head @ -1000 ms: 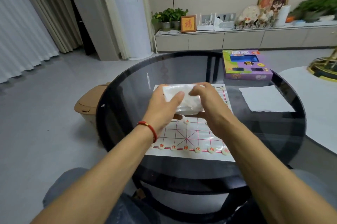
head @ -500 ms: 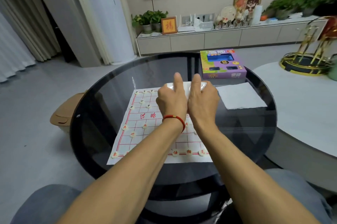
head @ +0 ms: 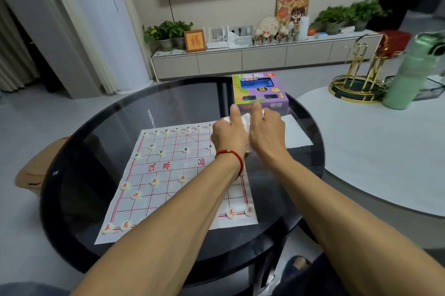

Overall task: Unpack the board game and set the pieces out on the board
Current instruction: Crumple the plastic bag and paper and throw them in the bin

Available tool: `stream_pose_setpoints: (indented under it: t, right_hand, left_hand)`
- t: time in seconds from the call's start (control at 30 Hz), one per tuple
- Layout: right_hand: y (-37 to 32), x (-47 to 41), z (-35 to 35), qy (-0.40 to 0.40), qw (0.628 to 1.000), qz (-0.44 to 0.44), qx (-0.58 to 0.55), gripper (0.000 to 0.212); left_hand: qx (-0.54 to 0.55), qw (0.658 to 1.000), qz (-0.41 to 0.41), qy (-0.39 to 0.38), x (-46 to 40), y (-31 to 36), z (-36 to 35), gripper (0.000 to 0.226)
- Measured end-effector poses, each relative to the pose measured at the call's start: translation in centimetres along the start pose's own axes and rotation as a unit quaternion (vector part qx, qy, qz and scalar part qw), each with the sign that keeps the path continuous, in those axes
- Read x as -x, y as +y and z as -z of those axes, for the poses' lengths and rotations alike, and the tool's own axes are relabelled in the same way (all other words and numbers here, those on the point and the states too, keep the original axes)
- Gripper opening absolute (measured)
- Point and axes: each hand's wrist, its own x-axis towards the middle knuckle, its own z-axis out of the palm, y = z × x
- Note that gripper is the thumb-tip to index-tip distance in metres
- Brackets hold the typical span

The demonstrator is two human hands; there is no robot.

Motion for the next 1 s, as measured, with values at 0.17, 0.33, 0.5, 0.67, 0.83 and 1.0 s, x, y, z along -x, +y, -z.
stream_pose_setpoints:
  t: [0.17, 0.33, 0.5, 0.67, 0.83, 1.0]
  right_hand:
    - [4.1, -3.7, 3.5, -0.007, 0.996, -0.029, 0.083, 0.058]
    - [6.3, -7.1, 6.1, -0.02, 0.987, -0.148, 0.055, 0.048]
    - [11.0, -7.5, 7.2, 0.045, 0.939, -0.088, 0.329, 0.045]
    - [12.4, -7.5, 6.4, -0.056, 0.906, -0.121, 0.401, 0.048]
    - [11.9, -7.3, 7.5, -0.046, 0.966, -0.112, 0.231, 0.007]
    - [8.2, -5.6, 9.6, -0.037, 0.995, -0.09, 0.012, 0.021]
  left_hand:
    - [0.098, 0.965, 0.111, -0.217, -0.4, -0.9, -1.3, 0.027]
    - [0.052, 0.968, 0.087, -0.229, -2.7, -0.7, -3.9, 0.021]
    - [0.0, 0.977, 0.08, -0.197, -5.9, -0.5, -6.2, 0.026]
    - [-0.057, 0.966, 0.074, -0.243, -7.1, -0.8, -6.0, 0.017]
    - [-0.103, 0.931, 0.038, -0.349, -6.7, 0.0, -3.3, 0.033]
    - [-0.161, 0.881, -0.062, -0.44, -5.3, 2.1, 0.9, 0.032]
